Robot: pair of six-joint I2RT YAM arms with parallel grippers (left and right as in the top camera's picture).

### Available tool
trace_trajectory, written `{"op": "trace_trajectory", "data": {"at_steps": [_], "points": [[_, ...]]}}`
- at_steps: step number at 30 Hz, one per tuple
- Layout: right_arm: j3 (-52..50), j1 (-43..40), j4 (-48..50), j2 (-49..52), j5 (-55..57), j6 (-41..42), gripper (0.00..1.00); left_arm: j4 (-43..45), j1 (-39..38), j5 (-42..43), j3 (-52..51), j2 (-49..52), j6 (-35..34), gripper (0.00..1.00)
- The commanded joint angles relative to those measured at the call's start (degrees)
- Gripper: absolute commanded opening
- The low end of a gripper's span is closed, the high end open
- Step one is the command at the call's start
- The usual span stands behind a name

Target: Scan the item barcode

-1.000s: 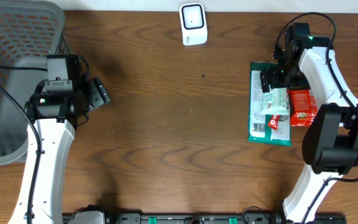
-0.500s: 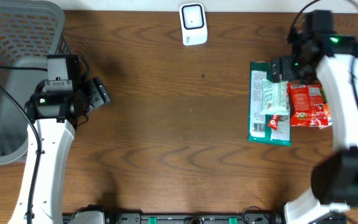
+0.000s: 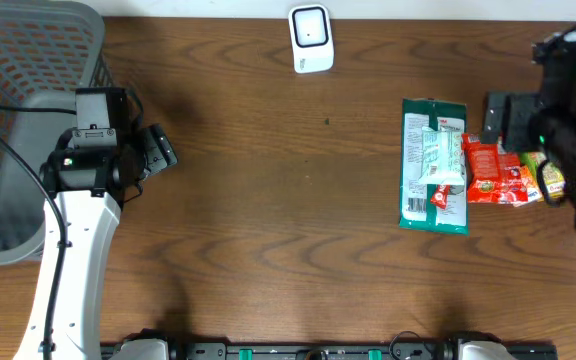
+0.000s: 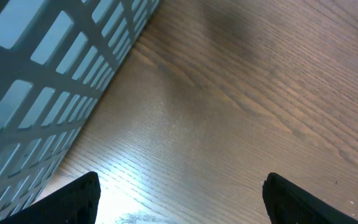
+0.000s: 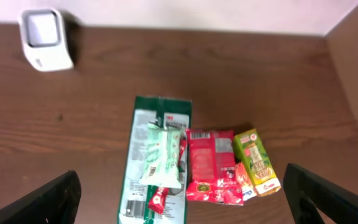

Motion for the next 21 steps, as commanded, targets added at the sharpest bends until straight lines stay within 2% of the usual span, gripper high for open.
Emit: {"op": "trace_trajectory", "data": {"at_steps": [1, 16, 21], "points": [[0.7, 2.1, -0.6, -5.0, 0.5, 0.3, 0.99, 0.0, 0.2, -0.5, 1.1, -0.3, -0.1, 0.85], [0.5, 6.0, -6.0, -25.3, 0.7, -0.6, 0.99, 0.0, 0.2, -0.5, 1.1, -0.3, -0.1, 0.85], [-3.0, 6.3, -7.5, -32.7, 0.7, -0.6, 0.99, 0.0, 0.2, -0.5, 1.1, -0.3, -0.1, 0.85]]}}
